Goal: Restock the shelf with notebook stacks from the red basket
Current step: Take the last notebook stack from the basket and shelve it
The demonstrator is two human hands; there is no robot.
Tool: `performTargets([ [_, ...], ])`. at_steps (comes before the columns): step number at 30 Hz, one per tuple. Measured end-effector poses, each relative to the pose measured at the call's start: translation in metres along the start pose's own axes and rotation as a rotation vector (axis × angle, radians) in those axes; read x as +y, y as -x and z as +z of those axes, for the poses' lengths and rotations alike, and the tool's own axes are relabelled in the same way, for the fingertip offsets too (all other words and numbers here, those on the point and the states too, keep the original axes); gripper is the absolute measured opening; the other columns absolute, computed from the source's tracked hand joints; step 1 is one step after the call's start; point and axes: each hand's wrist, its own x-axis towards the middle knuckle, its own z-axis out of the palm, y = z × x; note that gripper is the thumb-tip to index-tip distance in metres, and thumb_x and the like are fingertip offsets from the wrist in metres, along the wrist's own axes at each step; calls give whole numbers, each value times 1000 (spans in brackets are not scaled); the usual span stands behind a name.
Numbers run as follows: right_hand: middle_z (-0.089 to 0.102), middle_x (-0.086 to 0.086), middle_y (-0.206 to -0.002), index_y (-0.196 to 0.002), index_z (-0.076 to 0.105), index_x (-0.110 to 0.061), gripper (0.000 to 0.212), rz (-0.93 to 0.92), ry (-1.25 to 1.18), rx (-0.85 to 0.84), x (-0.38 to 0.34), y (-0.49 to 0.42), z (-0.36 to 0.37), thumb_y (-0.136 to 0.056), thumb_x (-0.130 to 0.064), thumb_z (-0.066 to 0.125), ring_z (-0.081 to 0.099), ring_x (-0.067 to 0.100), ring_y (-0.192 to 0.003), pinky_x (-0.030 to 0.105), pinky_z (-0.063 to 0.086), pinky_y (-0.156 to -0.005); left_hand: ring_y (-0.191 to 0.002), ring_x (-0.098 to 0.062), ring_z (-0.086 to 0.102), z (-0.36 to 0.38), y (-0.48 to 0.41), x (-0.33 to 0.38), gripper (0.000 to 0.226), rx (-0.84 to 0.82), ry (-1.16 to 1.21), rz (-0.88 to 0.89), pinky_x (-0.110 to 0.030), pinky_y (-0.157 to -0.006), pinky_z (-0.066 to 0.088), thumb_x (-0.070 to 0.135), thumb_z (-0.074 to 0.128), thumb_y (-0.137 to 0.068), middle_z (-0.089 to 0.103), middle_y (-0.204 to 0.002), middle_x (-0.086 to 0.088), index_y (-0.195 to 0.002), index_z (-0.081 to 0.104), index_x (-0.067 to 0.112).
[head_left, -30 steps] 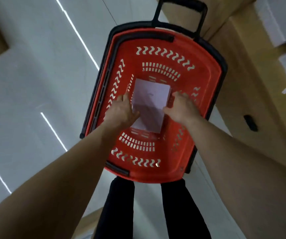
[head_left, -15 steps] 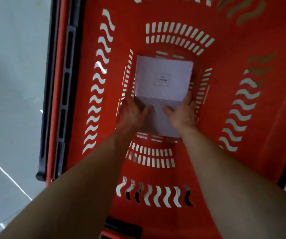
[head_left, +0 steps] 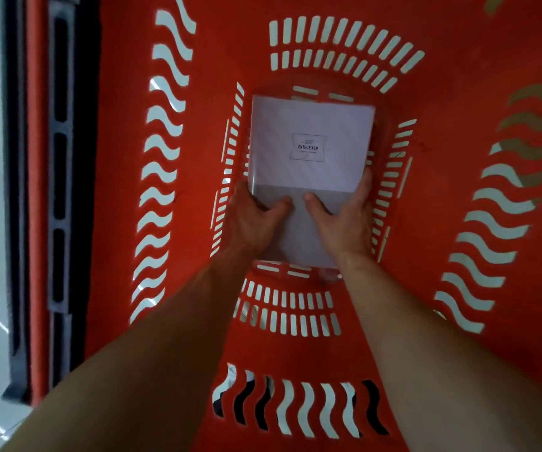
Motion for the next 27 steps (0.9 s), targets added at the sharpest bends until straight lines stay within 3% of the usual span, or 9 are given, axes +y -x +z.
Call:
performTargets([
  [6,45,5,-143,-149,14,-33,115,6,-168,-32,-3,-9,-11,-58,-71,74,49,23,-129,47,49,-105,-127,-20,55,2,4,1,89,15,-15,25,-25,-92,46,51,78,-79,49,-147,2,-149,29,23],
  [9,44,6,-140,-142,15,-36,114,9,-152,-47,-2,-8,-14,-51,-73,74,49,23,-125,46,49,-102,-127,-23,55,6,8,6,85,56,20,-23,-31,-94,49,50,76,-82,49,-146,1,-148,30,22],
  [14,43,6,-137,-140,17,-35,114,24,-157,-79,-3,-7,-18,-49,-76,73,50,23,-120,48,51,-99,-123,-21,56,9,18,11,80,96,57,-62,-22,-82,45,45,77,-82,51,-142,0,-143,32,19],
  [18,42,7,-138,-139,24,-33,110,44,-216,-109,-4,-11,-23,-51,-70,78,50,23,-119,47,51,-98,-109,-7,51,8,25,12,79,91,42,-24,-8,-71,38,45,79,-80,50,-135,5,-140,35,17],
  [20,42,6,-139,-136,23,-37,110,61,-229,-122,-4,-13,-25,-48,-73,77,51,24,-120,47,51,-98,-114,-9,51,8,28,13,78,112,21,-18,-12,-78,43,44,78,-81,49,-136,5,-141,36,18],
  [23,47,4,-139,-137,22,-41,111,80,-277,-178,-4,-17,-29,-47,-73,77,53,24,-121,49,51,-100,-125,-14,52,10,35,18,80,144,-46,-2,-31,-99,49,45,78,-81,50,-141,3,-144,36,20],
  [25,53,3,-136,-140,22,-38,109,88,-323,-220,-3,-18,-34,-53,-67,81,56,24,-120,50,51,-100,-124,-11,51,10,38,24,82,135,-48,9,-28,-100,44,42,78,-82,49,-144,3,-147,33,19],
  [27,56,3,-134,-144,23,-32,103,92,-351,-254,-3,-20,-38,-65,-56,85,58,25,-117,47,50,-101,-129,-19,52,9,37,25,86,125,-41,-4,-35,-105,45,44,77,-83,49,-147,1,-150,30,19],
])
